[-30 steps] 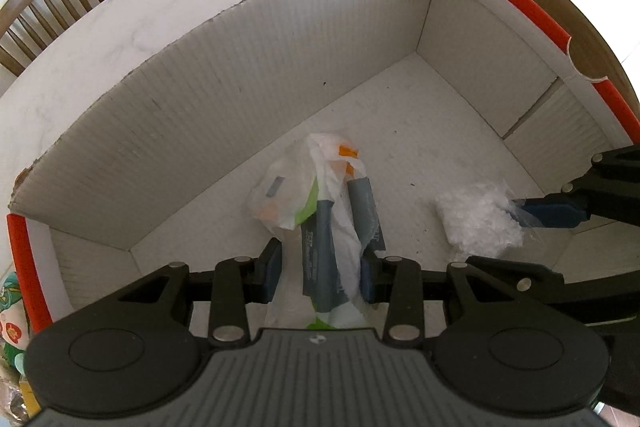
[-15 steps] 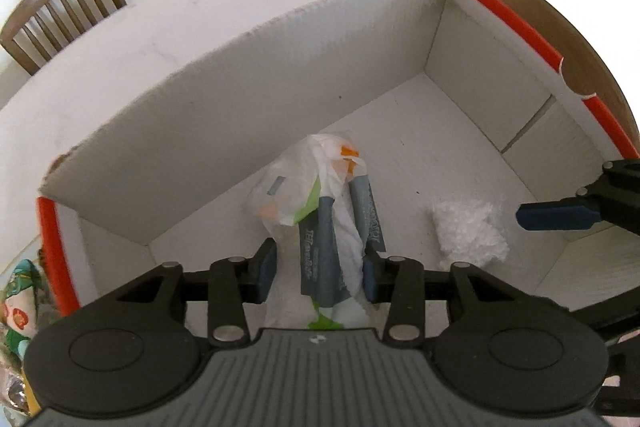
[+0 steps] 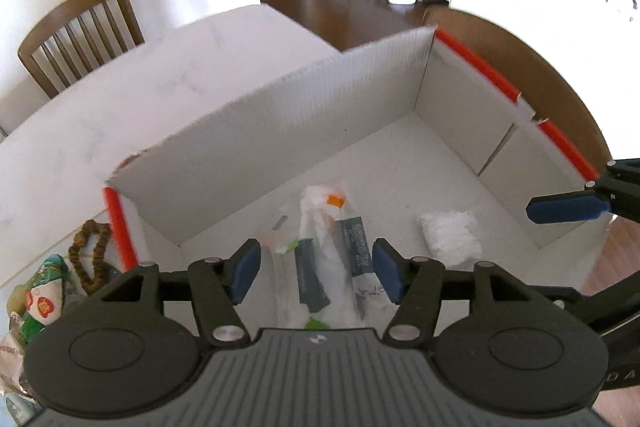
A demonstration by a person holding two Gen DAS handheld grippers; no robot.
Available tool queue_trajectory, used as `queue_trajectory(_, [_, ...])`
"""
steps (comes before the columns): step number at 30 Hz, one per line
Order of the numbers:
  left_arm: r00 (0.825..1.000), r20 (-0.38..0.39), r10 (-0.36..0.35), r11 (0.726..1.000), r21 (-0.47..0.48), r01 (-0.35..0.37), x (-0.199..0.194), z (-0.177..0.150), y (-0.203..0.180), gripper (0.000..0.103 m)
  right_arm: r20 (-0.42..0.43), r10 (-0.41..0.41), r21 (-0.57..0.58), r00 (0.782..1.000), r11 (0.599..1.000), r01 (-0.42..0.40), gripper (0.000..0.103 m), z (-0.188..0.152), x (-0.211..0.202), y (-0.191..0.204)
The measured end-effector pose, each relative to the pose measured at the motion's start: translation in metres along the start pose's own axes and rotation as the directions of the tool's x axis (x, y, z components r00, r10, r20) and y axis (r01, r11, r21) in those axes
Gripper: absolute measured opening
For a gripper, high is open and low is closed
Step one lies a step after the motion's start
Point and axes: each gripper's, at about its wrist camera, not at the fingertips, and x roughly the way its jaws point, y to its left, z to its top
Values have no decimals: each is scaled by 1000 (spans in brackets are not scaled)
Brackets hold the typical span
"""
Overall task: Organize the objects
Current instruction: 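Open both tools to drop the bags into the red box, then withdraw both tools from the box back toward the pile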
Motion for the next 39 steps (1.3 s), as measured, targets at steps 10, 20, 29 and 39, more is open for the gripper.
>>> queue_trajectory(10, [990, 139, 2, 999, -37, 3, -58, -17, 14, 71, 94, 12, -1, 996, 1000, -12, 77, -5, -36, 19])
queue_trajectory(20, [967, 254, -22, 998, -52, 36, -113, -50, 35, 78, 180, 24, 8, 983, 1000, -26, 87, -8, -59, 52])
queue_trajectory(29, [947, 321, -1, 992, -119, 41, -150, -82, 71, 79, 248, 51, 3, 967, 999, -53, 99, -10, -70, 96])
queue_trajectory(39, [930, 368, 15, 984, -170, 51, -174, -125, 111, 98, 296, 78, -7, 952, 997, -79, 102, -15, -71, 145])
